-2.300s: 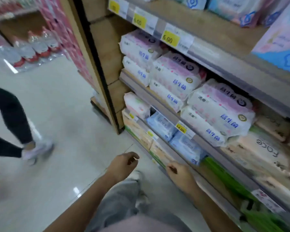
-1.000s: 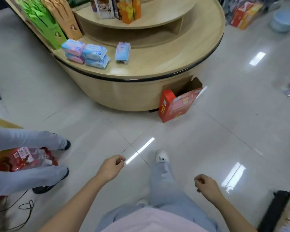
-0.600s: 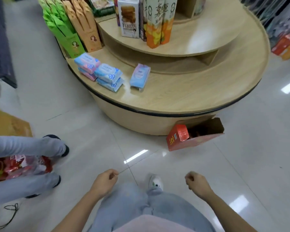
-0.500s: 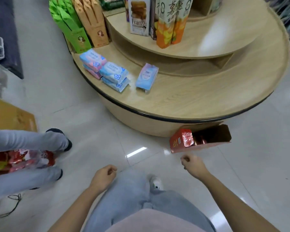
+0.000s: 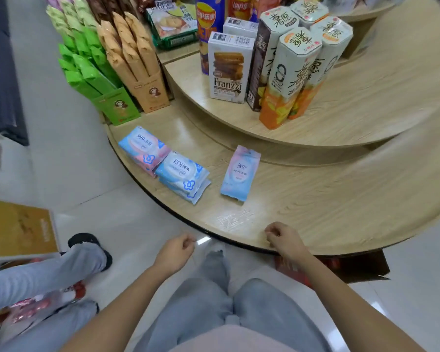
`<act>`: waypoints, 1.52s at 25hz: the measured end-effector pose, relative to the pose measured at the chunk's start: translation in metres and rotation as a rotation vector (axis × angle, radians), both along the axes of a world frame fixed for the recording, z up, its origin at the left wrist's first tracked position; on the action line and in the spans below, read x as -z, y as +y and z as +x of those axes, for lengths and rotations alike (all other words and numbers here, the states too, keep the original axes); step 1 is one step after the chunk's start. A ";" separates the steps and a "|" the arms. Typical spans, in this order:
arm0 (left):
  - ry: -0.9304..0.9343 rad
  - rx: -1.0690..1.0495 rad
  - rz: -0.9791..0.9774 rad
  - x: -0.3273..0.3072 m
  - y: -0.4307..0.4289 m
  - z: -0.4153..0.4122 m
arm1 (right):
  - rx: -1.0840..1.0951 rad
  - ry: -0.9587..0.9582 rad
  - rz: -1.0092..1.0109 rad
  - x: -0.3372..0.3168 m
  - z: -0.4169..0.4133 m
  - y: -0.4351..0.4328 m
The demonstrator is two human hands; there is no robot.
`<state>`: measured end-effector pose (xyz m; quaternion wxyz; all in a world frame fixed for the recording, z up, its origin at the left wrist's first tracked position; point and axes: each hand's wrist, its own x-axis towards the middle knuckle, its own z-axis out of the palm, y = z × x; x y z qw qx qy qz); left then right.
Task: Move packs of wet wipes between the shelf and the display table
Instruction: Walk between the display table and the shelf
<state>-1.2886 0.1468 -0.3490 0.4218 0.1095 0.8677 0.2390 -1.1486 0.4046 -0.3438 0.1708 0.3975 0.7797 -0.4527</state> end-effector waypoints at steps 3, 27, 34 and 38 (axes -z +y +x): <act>0.040 0.065 0.102 -0.009 0.062 -0.052 | 0.107 -0.006 -0.039 0.000 -0.041 0.016; -0.337 -0.525 0.325 0.005 0.201 -0.084 | 0.627 0.240 -0.819 0.014 -0.121 0.069; -0.334 -0.522 0.525 -0.045 0.183 -0.065 | 0.781 0.352 -0.547 -0.030 -0.078 0.072; -0.323 -0.283 0.537 -0.062 0.177 -0.066 | 0.892 0.430 -0.470 -0.059 -0.042 0.054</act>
